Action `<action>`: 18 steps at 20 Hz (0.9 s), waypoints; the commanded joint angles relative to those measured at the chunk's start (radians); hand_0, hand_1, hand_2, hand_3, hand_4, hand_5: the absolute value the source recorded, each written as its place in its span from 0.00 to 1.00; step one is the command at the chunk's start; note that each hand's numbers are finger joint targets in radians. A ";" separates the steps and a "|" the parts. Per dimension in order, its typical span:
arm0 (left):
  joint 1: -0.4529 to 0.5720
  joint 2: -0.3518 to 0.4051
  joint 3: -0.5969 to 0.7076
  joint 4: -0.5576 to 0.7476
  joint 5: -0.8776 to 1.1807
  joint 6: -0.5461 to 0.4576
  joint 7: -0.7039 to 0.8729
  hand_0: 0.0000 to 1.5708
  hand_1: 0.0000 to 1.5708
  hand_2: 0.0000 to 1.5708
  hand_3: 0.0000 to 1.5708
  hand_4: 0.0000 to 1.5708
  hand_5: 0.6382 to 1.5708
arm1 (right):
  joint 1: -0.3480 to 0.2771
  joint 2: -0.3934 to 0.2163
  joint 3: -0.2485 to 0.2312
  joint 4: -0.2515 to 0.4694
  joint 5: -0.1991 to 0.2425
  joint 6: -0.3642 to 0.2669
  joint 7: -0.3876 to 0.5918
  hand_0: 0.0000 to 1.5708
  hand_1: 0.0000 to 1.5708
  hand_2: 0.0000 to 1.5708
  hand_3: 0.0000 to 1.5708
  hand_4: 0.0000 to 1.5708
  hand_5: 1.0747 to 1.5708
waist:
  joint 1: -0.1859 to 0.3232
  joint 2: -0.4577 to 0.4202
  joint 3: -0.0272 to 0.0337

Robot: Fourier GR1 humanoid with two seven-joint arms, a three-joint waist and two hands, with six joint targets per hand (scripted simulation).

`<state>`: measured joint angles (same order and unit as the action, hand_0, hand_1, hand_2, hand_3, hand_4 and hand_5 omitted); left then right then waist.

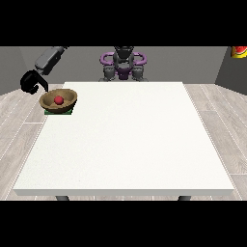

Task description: Pick the cup and pour the ball into the bowl, then pick the bowl and place it on the pad

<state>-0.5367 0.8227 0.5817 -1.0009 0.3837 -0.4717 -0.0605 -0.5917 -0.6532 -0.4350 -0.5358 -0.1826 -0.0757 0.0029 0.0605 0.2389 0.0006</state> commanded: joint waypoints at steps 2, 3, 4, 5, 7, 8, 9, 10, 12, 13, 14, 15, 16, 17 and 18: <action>0.025 0.036 0.018 0.088 -0.022 -0.039 -0.095 0.00 0.00 0.00 0.00 0.75 0.99 | -0.040 0.013 0.004 -0.032 -0.013 -0.023 0.039 0.93 0.93 0.90 0.53 0.00 0.92 | 0.001 0.019 -0.0013; 0.005 0.014 -0.002 0.003 -0.008 0.017 -0.021 0.00 0.00 0.00 0.00 0.76 0.99 | -0.032 0.034 -0.021 0.013 -0.028 -0.028 -0.034 0.93 0.93 0.89 0.48 0.00 0.92 | 0.011 0.023 0.0002; 0.024 0.026 0.010 0.042 -0.001 -0.041 -0.063 0.00 0.00 0.00 0.00 0.76 0.99 | -0.037 0.061 -0.025 0.000 -0.035 -0.055 -0.034 0.92 0.92 0.88 0.48 0.00 0.94 | 0.032 0.036 -0.0004; 0.011 0.021 -0.002 0.047 -0.019 -0.002 -0.056 0.00 0.00 0.00 0.00 0.76 0.99 | -0.033 0.100 0.005 -0.013 -0.013 -0.088 -0.035 0.92 0.92 0.88 0.43 0.00 0.93 | 0.007 0.013 -0.0005; -0.037 0.045 0.006 0.012 0.024 -0.014 -0.016 0.00 0.00 0.00 0.00 0.76 0.99 | -0.075 0.061 -0.006 0.001 0.000 -0.120 -0.080 0.88 0.88 0.85 0.46 0.00 0.93 | 0.035 0.057 0.0003; -0.013 0.030 0.002 0.041 0.008 -0.028 -0.065 0.00 0.00 0.00 0.00 0.76 0.99 | -0.089 0.030 -0.001 -0.008 0.002 -0.102 -0.052 0.80 0.80 0.86 0.58 0.07 0.92 | 0.033 0.075 -0.0004; -0.002 0.060 0.027 0.102 0.005 -0.048 -0.101 0.00 0.00 0.00 0.00 0.76 1.00 | -0.049 0.053 0.019 -0.025 0.011 -0.094 -0.059 0.73 0.73 0.84 0.64 0.12 0.92 | 0.007 0.060 -0.0009; -0.028 0.058 0.017 0.039 0.022 -0.037 -0.068 0.00 0.00 0.00 0.00 0.76 1.00 | -0.102 0.009 -0.007 0.016 -0.006 -0.067 -0.052 0.59 0.59 0.70 0.66 0.10 0.88 | 0.044 0.118 0.0001; -0.019 0.062 0.016 0.039 0.011 -0.020 -0.066 0.00 0.00 0.00 0.00 0.76 1.00 | -0.078 0.003 0.048 0.020 0.036 -0.018 -0.024 0.12 0.12 0.26 0.50 0.00 0.76 | 0.045 0.093 -0.0001; -0.017 0.054 0.009 0.069 0.005 -0.012 -0.056 0.00 0.00 0.00 0.00 0.76 1.00 | -0.063 0.051 0.086 -0.002 0.059 -0.028 -0.021 0.00 0.00 0.13 0.00 0.00 0.74 | 0.026 0.047 -0.0007; -0.056 0.082 0.016 0.034 0.043 -0.040 -0.028 0.00 0.00 0.00 0.00 0.77 1.00 | -0.107 0.015 0.059 0.027 0.043 -0.010 -0.032 0.00 0.00 0.00 0.00 0.00 0.73 | 0.055 0.112 0.0004; -0.018 0.081 0.014 0.090 0.016 -0.064 -0.083 0.00 0.00 0.00 0.00 0.77 1.00 | -0.080 0.033 0.082 -0.004 0.060 -0.030 -0.022 0.00 0.00 0.00 0.00 0.00 0.68 | 0.034 0.072 -0.0009; -0.006 0.007 -0.019 0.018 0.003 0.006 -0.064 0.00 0.00 0.00 0.00 0.77 1.00 | -0.073 0.037 0.098 0.020 0.072 -0.012 -0.009 0.00 0.00 0.00 0.00 0.00 0.67 | 0.027 0.029 -0.0002; -0.009 -0.039 -0.040 -0.047 0.012 0.050 -0.024 0.00 0.00 0.00 0.00 0.76 1.00 | -0.076 0.021 0.089 0.054 0.071 0.005 -0.018 0.00 0.00 0.00 0.00 0.00 0.66 | 0.031 0.023 0.0008; -0.004 -0.056 -0.067 -0.074 0.010 0.055 0.015 0.00 0.00 0.00 0.00 0.76 1.00 | -0.078 0.031 0.101 0.058 0.084 -0.015 0.004 0.00 0.00 0.00 0.00 0.00 0.67 | 0.037 -0.024 0.0007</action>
<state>-0.5508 0.8339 0.5639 -0.9960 0.3968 -0.4677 -0.0983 -0.6689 -0.6290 -0.3632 -0.5086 -0.1265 -0.0981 -0.0153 0.0939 0.2774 -0.0005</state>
